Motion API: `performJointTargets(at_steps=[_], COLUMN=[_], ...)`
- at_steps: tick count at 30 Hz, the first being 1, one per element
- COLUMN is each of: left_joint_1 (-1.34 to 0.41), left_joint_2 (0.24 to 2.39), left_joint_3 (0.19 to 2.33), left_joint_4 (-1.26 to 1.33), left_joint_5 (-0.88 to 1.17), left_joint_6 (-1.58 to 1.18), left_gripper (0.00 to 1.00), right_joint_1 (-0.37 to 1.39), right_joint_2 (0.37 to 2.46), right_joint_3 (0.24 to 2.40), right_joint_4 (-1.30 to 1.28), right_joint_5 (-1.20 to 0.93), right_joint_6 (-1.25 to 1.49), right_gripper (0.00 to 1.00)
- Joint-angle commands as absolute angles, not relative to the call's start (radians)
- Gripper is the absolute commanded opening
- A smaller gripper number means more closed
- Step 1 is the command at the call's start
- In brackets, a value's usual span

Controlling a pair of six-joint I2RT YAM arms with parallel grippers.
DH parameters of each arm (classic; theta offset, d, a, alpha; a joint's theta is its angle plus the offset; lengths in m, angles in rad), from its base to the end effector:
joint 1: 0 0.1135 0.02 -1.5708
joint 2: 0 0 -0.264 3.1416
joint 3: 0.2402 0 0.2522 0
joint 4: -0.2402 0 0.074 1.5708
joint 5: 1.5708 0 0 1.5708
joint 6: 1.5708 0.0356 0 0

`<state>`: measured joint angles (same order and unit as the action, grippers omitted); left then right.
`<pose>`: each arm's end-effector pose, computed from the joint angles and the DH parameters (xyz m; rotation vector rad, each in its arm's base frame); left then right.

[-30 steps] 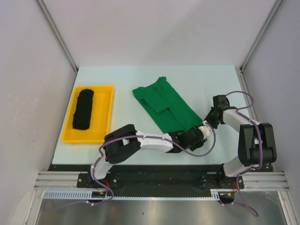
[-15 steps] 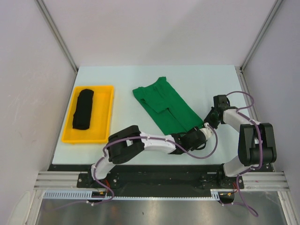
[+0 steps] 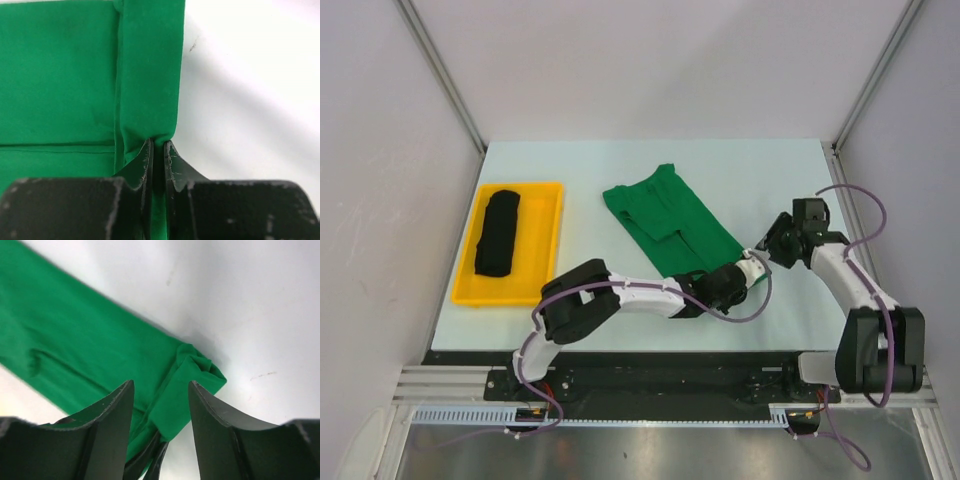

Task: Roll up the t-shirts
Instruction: Roll the T-shirt to the center of the board.

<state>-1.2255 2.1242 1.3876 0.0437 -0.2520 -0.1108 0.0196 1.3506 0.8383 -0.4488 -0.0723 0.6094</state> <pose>0.1654 -0.4336 0.1487 1.0863 1.9981 -0.4346 0.2679 0.0078 0.2136 0.7170 2.4608 0.3376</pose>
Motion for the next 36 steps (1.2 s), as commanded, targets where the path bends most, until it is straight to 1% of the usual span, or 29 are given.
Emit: performJointTargets(at_steps=[1,7,9,13,16,21,29,36], left_joint_1=[-1.198,-1.154,-1.120,-1.060,-1.028,-0.985,-0.936,-0.911], left_joint_2=[2.043,1.974,1.976,1.983,2.000,2.031,2.077,2.094], left_joint_3=[1.299,1.178,1.141,1.077,1.065,1.057,1.089,1.123], left_joint_4=[0.107,0.244,0.296,0.397,0.420,0.459,0.408,0.364], left_joint_5=[-0.009,0.204,0.300,0.417,0.480,0.549,0.594,0.597], left_joint_6=[-0.302,-0.495,-0.573,-0.684,-0.721,-0.782,-0.798,-0.787], left_gripper=[0.06,0.06,0.06,0.06,0.07,0.10,0.12,0.13], right_joint_1=[-0.028,-0.005,0.035,0.106,0.176,0.238,0.290,0.287], right_joint_2=[1.204,1.083,1.052,0.970,0.953,0.969,1.026,1.084], right_joint_3=[0.865,0.835,0.799,0.729,0.687,0.652,0.644,0.644], right_joint_4=[-0.498,-0.594,-0.609,-0.612,-0.615,-0.568,-0.535,-0.534], right_joint_5=[-0.063,-0.037,-0.023,-0.011,0.044,0.075,0.115,0.140], right_joint_6=[0.597,0.597,0.607,0.640,0.666,0.678,0.703,0.704], right_gripper=[0.54,0.54,0.54,0.53,0.50,0.41,0.38,0.39])
